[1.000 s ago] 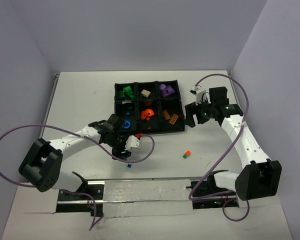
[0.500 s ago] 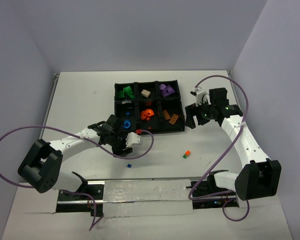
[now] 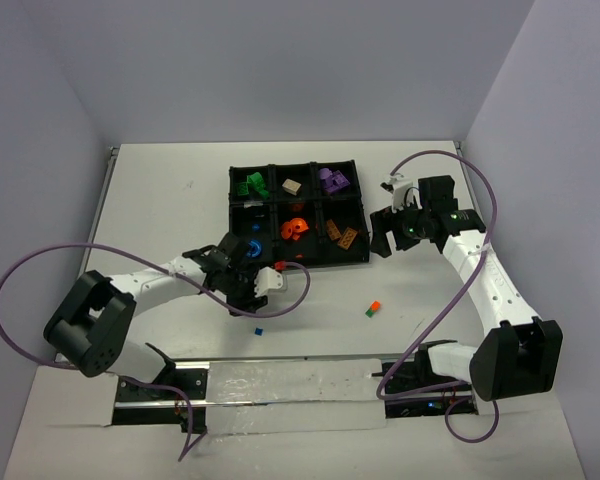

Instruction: Sort the legos into containers by color

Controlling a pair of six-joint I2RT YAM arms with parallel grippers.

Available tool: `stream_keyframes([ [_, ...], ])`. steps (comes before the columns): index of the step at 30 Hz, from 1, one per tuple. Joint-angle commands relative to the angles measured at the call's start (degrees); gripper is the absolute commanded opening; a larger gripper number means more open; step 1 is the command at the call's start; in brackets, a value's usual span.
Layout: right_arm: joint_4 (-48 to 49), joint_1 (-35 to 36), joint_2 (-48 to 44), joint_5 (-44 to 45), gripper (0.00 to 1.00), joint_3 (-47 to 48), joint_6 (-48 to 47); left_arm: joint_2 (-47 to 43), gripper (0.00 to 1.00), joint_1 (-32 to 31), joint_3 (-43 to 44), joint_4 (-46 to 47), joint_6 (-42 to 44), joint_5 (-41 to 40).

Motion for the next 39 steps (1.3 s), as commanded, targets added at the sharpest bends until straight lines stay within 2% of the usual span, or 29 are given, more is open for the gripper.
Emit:
stream_keyframes([
  [1, 0.09, -0.44, 0.05, 0.75, 0.86, 0.63, -0.84, 1.53, 0.52, -0.48, -0.08, 3.32, -1.42, 0.55],
  [8, -0.22, -0.43, 0.4, 0.93, 0.86, 1.11, -1.18, 1.77, 0.37, -0.49, -0.88, 4.4, -1.17, 0.37],
  [14, -0.61, -0.51, 0.47, 1.32, 0.86, 1.2, -1.92, -2.75, 0.17, -0.21, -0.24, -0.91, 1.97, 1.66],
  [18, -0.95, -0.49, 0.05, 1.78, 0.86, 1.0, -2.44, -10.43, 0.05, 4.44, 6.96, -6.49, -0.22, 6.8],
  [23, -0.85, -0.58, 0.27, 1.23, 0.86, 0.59, -2.23, -9.5, 0.04, 10.4, 15.78, -7.64, -1.49, 5.67],
  [29, -0.92, -0.58, 1.98, 0.56, 0.86, 1.8, -1.94, 0.1, 0.13, 15.33, 23.88, -3.61, -2.56, 3.89],
  [32, -1.2, -0.52, 1.97, 0.88, 0.86, 1.9, -2.06, 4.29, 0.26, 16.48, 26.83, -1.6, -3.21, 3.55],
  [36, -1.54, -0.49, 0.92, 1.69, 0.86, 1.35, -2.29, 7.95, 0.55, 17.14, 30.41, -0.84, -3.23, 3.9],
  [39, -1.47, -0.55, -0.01, 1.96, 0.86, 0.41, -2.23, 9.09, 0.66, 17.23, 31.53, -0.82, -2.88, 3.73],
])
